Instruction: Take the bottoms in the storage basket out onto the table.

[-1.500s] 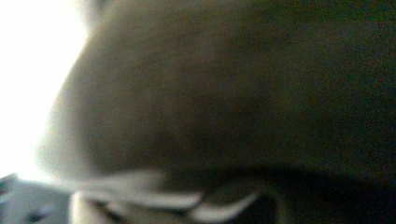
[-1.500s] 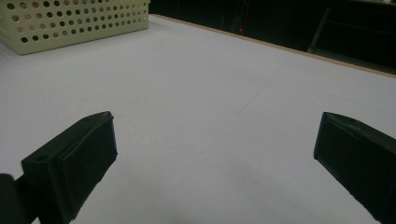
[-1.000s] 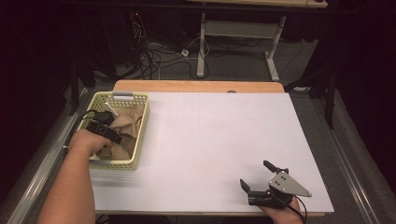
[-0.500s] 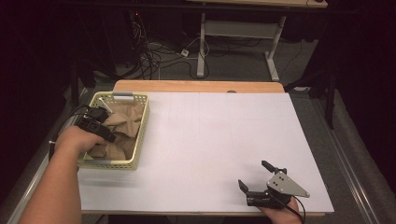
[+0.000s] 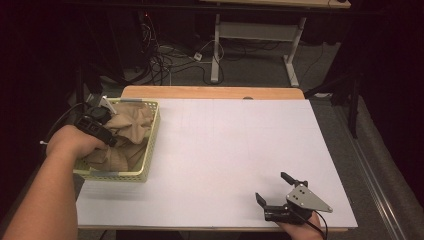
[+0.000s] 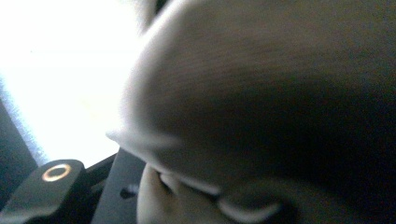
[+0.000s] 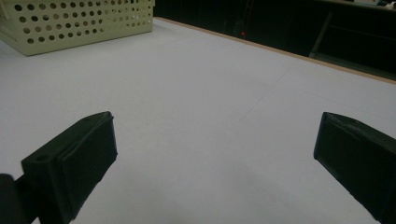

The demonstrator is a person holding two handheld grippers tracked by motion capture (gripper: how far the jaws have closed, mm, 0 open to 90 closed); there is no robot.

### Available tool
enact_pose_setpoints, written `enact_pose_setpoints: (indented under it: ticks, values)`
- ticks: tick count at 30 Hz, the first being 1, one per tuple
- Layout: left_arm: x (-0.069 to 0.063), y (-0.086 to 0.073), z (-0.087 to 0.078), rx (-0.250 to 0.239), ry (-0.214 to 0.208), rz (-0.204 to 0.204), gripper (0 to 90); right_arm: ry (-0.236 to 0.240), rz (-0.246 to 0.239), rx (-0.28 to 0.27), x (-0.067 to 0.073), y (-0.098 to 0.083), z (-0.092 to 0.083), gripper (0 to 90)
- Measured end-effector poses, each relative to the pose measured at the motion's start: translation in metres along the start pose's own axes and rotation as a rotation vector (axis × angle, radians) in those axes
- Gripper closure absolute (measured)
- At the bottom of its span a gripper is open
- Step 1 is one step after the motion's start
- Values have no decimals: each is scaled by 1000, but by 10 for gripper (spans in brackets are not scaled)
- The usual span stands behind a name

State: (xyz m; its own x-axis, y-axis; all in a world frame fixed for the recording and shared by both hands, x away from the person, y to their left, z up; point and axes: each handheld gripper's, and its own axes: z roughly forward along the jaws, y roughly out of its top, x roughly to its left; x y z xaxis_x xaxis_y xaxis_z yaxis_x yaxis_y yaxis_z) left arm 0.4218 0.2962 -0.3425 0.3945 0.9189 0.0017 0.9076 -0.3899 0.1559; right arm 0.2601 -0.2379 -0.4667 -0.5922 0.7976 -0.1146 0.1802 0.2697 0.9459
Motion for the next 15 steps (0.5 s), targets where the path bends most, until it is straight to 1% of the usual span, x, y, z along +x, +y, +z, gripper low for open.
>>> enact_pose_setpoints:
  ticks: [6,12,15]
  values:
    - [-3,1,-12,12,11,13,646,-5,1,-7,-1,1,-2,2]
    - [-9,3,-27,26,21,25,646,-6,0,-8,-1,1,-3,3]
    - [-11,3,-34,41,9,33,646,-6,1,-11,-1,1,-4,2]
